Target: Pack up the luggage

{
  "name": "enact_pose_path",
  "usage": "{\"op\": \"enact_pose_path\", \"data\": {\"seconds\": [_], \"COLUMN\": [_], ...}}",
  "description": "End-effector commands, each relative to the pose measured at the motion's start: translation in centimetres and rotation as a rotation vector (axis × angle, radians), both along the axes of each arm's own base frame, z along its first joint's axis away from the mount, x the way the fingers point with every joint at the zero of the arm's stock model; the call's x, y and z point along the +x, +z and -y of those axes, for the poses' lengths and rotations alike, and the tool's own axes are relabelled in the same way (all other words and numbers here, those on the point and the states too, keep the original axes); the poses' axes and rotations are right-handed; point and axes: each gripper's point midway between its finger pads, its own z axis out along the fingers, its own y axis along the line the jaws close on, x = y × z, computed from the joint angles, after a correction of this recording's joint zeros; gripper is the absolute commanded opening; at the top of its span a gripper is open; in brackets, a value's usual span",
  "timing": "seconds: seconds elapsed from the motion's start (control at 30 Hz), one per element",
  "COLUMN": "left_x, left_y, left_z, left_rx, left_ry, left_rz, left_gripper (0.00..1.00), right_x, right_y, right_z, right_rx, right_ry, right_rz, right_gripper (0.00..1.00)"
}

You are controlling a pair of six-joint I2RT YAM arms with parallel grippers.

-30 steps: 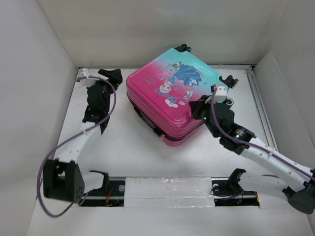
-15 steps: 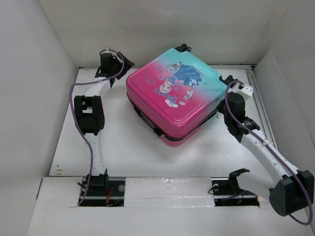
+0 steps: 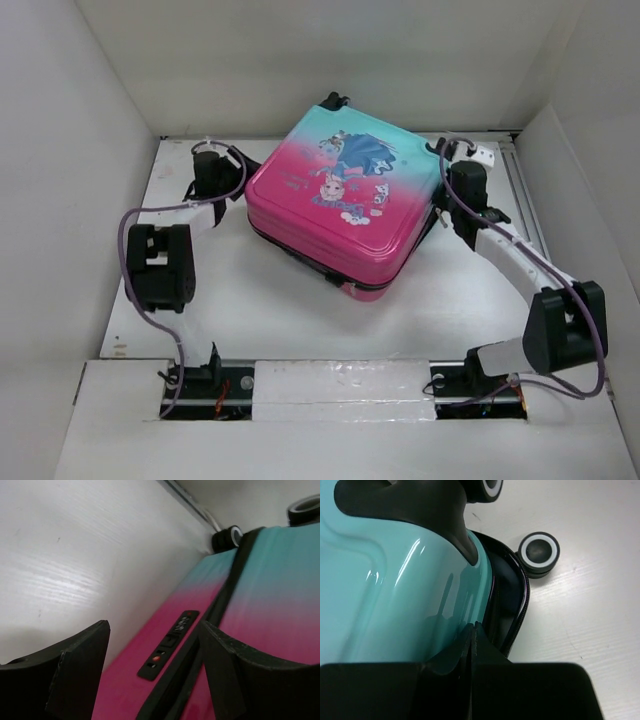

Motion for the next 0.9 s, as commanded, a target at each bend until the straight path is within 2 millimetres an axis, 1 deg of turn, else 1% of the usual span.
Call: {"op": "enact_pose_path", "data": {"seconds": [0.0, 0.03, 0.07, 0.1, 0.13, 0.17, 0.2, 0.23, 0.27, 0.3, 0.33, 0.37, 0.4, 0.43, 0.47, 0.5, 0.53, 0.57, 0.63, 0.67, 0.7, 0.73, 0.77, 0.8, 0.83, 0.87], "left_x": [-2.9, -4.7, -5.8, -6.6, -7.4, -9.2, -10.0, -10.8, -12.1, -13.2, -13.9, -14.8, -15.3, -15.8, -16.1, -16.4, -16.8, -16.8, -16.6, -16.6, -16.6, -16.5, -16.5, -16.5, -16.5, -16.3], "left_y": [5.7, 3.7, 5.1, 5.1, 5.0, 4.8, 5.1, 5.3, 3.8, 5.6, 5.9, 5.1, 6.8, 7.1, 7.7, 7.5, 8.1, 7.8, 8.1, 7.9, 8.4, 8.2, 8.5, 8.4, 8.4, 9.0], "left_z": [3.4, 3.8, 4.3, 4.6, 4.8, 5.3, 5.5, 5.3, 4.9, 4.8, 4.4, 4.0, 3.3, 3.2, 3.1, 2.8, 2.7, 2.5, 2.3, 2.3, 2.6, 2.8, 2.8, 2.8, 2.8, 2.6], "left_rx": [-0.023, -0.029, -0.037, -0.034, -0.031, -0.021, -0.019, -0.014, -0.009, -0.016, -0.026, -0.028, -0.040, -0.042, -0.045, -0.032, -0.037, -0.032, -0.009, -0.006, -0.013, -0.015, -0.028, -0.029, -0.029, -0.028], "left_ry": [-0.094, -0.095, -0.094, -0.096, -0.095, -0.090, -0.086, -0.075, -0.044, -0.038, -0.022, -0.006, 0.025, 0.025, 0.026, 0.038, 0.038, 0.047, 0.050, 0.050, 0.035, 0.026, 0.029, 0.029, 0.029, 0.045], "left_rz": [0.191, 0.151, 0.187, 0.192, 0.191, 0.192, 0.207, 0.215, 0.185, 0.235, 0.243, 0.232, 0.280, 0.287, 0.299, 0.300, 0.317, 0.309, 0.311, 0.303, 0.311, 0.310, 0.317, 0.322, 0.322, 0.334], "left_gripper": [0.67, 0.67, 0.67, 0.67, 0.67, 0.67, 0.67, 0.66, 0.66, 0.66, 0.66, 0.66, 0.66, 0.66, 0.66, 0.66, 0.66, 0.66, 0.66, 0.67, 0.67, 0.67, 0.67, 0.67, 0.67, 0.67], "right_x": [2.1, 2.4, 2.8, 3.4, 3.6, 4.2, 4.4, 5.4, 5.0, 5.7, 6.2, 6.0, 6.3, 6.6, 6.8, 6.8, 7.0, 6.9, 7.1, 6.4, 5.9, 5.7, 5.1, 4.0, 3.2, 2.5], "right_y": [4.1, 4.1, 5.1, 4.2, 4.2, 6.1, 6.5, 5.5, 5.2, 7.9, 6.7, 6.4, 8.2, 8.6, 9.1, 9.6, 10.6, 11.4, 12.7, 14.6, 15.4, 16.0, 15.6, 17.9, 18.5, 16.7], "right_z": [-10.3, -11.0, -12.2, -12.8, -14.0, -15.5, -17.0, -18.0, -19.6, -21.4, -22.5, -23.2, -24.3, -24.6, -24.5, -24.5, -24.4, -24.0, -21.9, -21.1, -20.6, -19.6, -19.0, -17.6, -16.8, -15.6], "right_rx": [0.155, 0.148, 0.152, 0.147, 0.157, 0.187, 0.203, 0.203, 0.220, 0.210, 0.197, 0.174, 0.158, 0.150, 0.146, 0.146, 0.144, 0.131, 0.123, 0.125, 0.114, 0.109, 0.094, 0.078, 0.065, 0.046], "right_ry": [0.365, 0.389, 0.412, 0.433, 0.469, 0.537, 0.587, 0.628, 0.683, 0.720, 0.738, 0.760, 0.764, 0.753, 0.740, 0.740, 0.731, 0.725, 0.678, 0.670, 0.665, 0.642, 0.633, 0.613, 0.597, 0.554], "right_rz": [0.122, 0.122, 0.140, 0.118, 0.114, 0.145, 0.149, 0.128, 0.092, 0.136, 0.100, 0.074, 0.109, 0.122, 0.130, 0.133, 0.149, 0.159, 0.179, 0.215, 0.233, 0.245, 0.239, 0.290, 0.305, 0.270], "right_gripper": [0.00, 0.00, 0.00, 0.00, 0.00, 0.00, 0.00, 0.00, 0.00, 0.00, 0.00, 0.00, 0.00, 0.00, 0.00, 0.00, 0.00, 0.00, 0.00, 0.06, 0.13, 0.20, 0.28, 0.41, 0.46, 0.50]}}
